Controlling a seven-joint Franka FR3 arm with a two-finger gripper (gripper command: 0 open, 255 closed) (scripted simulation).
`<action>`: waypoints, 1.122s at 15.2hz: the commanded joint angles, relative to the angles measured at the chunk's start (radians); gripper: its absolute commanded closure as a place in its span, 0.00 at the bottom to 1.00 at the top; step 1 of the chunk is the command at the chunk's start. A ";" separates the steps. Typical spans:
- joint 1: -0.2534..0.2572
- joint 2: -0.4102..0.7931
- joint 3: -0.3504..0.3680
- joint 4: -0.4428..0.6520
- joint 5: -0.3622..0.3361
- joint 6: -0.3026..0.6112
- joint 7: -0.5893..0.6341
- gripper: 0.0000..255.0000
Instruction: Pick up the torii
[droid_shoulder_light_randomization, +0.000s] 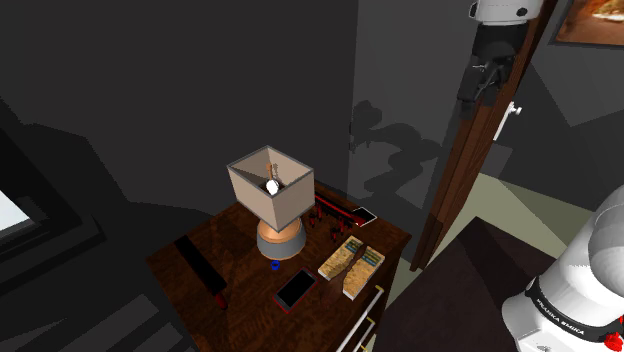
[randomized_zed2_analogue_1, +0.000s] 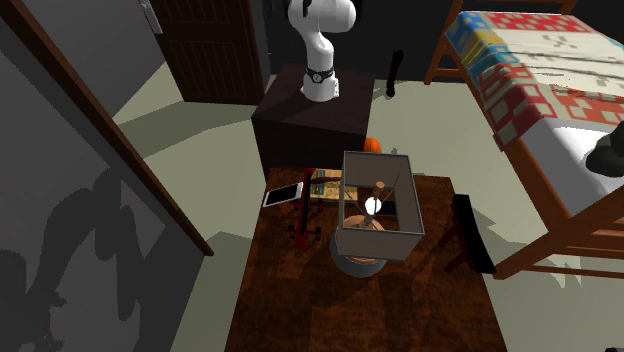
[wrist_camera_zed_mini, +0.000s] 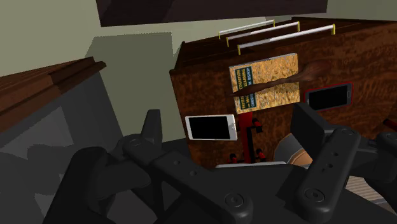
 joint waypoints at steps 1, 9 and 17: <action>0.000 0.000 0.000 0.000 0.000 0.000 0.000 0.00; 0.028 0.188 -0.005 -0.084 0.024 0.274 -0.006 0.00; 0.058 0.446 -0.004 -0.078 0.057 0.529 -0.025 0.00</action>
